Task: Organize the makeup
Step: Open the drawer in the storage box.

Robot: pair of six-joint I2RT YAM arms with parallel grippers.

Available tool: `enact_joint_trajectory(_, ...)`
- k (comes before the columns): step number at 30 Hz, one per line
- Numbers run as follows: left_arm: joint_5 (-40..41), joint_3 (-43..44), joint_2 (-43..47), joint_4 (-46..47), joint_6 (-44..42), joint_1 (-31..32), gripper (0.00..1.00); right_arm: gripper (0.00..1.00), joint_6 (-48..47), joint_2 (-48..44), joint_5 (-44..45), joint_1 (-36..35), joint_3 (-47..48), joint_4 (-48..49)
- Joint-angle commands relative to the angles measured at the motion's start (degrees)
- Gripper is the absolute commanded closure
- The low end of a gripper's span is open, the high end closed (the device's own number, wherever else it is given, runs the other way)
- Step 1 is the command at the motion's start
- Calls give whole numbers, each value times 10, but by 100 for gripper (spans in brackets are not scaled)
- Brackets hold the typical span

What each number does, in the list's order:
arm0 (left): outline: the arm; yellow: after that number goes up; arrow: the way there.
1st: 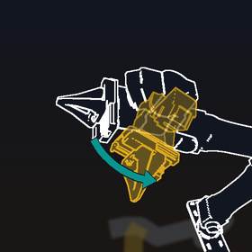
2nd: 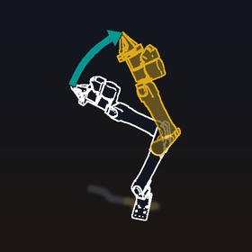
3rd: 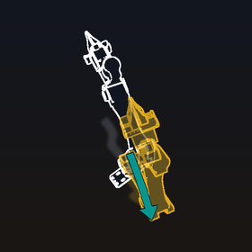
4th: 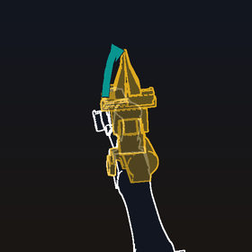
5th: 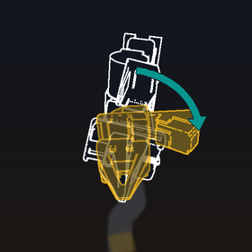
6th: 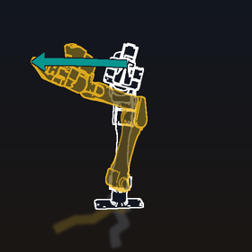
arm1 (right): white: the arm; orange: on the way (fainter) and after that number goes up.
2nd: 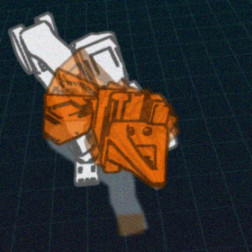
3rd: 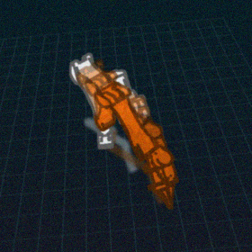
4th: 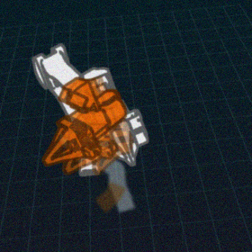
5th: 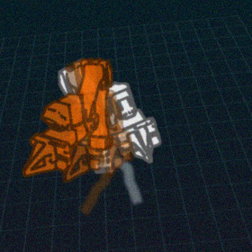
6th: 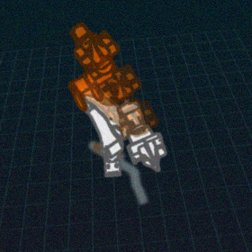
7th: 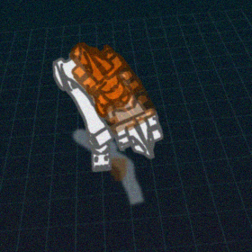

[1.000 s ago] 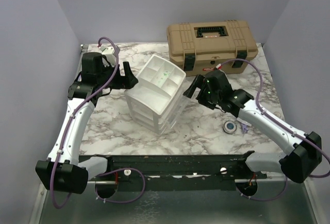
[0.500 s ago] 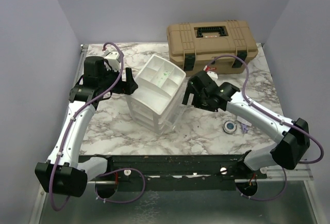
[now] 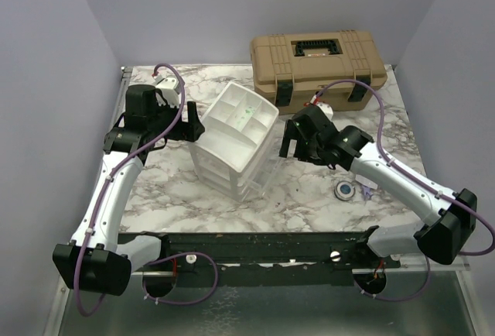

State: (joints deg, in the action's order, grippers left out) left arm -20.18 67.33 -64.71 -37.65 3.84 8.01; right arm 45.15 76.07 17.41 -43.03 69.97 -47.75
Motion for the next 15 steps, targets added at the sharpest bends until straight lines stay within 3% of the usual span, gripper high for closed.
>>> enact_joint_trajectory(1,-9,16,12,-7,8,3,15,0,8,2,41,-2,12,14)
enact_joint_trajectory(9,1,29,11,-34,-11,3,14,0,19,42,98,-2,47,-16)
enact_joint_trajectory(15,0,29,17,-34,-18,2,12,0,-60,-68,25,-2,32,56)
